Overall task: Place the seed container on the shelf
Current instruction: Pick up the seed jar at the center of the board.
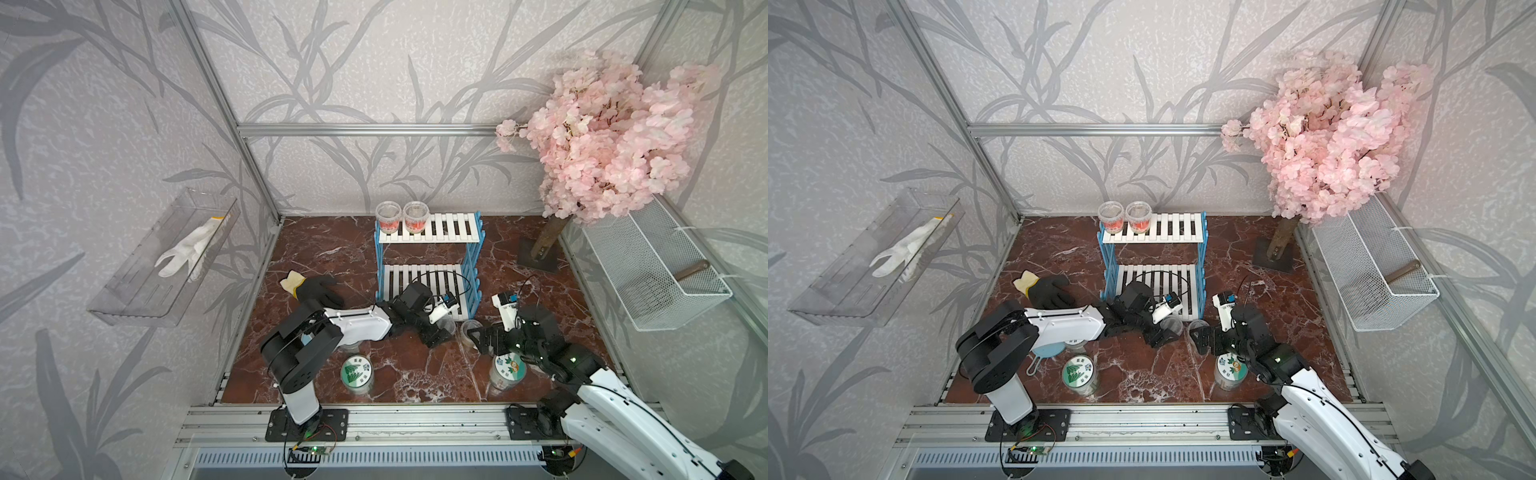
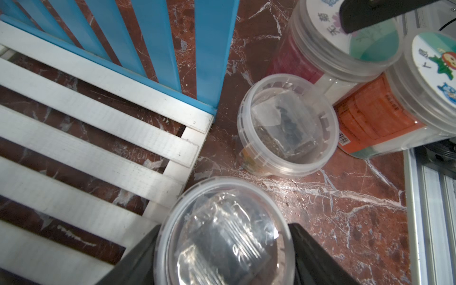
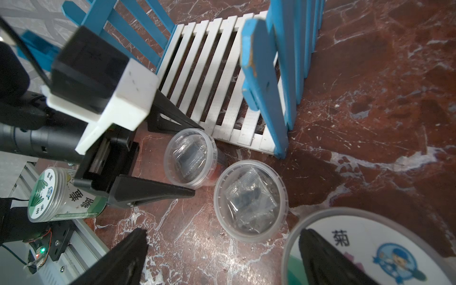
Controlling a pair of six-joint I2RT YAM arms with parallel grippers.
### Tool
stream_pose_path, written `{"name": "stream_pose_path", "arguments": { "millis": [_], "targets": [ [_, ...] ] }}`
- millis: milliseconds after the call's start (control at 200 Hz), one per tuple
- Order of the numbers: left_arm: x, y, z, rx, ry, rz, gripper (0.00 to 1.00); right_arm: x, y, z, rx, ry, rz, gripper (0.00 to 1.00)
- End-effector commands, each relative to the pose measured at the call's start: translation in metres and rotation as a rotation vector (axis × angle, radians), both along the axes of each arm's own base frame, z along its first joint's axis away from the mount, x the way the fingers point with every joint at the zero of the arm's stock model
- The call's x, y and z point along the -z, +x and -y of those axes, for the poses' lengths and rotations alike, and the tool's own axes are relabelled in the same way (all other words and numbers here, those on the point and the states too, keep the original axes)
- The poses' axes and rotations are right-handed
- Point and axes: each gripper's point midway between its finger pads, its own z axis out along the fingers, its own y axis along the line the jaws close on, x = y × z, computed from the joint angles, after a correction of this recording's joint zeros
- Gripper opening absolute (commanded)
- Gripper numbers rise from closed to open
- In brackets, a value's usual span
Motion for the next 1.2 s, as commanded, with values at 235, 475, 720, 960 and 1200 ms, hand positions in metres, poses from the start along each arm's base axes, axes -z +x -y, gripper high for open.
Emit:
{"name": "stream_pose_path", "arguments": {
  "millis": [235,475,720,960,1200],
  "targets": [
    [-0.02,-0.004,0.0,-0.001,-0.031,-0.017,0.73,-0.003,0.002,0.001,0.011,0.007,0.022,0.99],
    [-0.038,-0.003,-0.012,-0.073,-0.056,-0.062,0.72,-0.009,0.004,0.0,0.015,0.017,0.038,0.99],
    [-0.085,0.009,-0.038,-0.279,-0.158,-0.163,0.72,-0.038,0.012,-0.003,-0.017,0.041,0.188,0.99],
    [-0.131,0.005,-0.066,-0.446,-0.182,-0.198,0.72,-0.08,0.019,-0.025,-0.154,0.095,0.439,0.93],
    [-0.164,-0.005,-0.087,-0.543,-0.273,-0.199,0.72,-0.09,0.016,-0.073,-0.396,-0.065,0.746,0.85]
  ]
}}
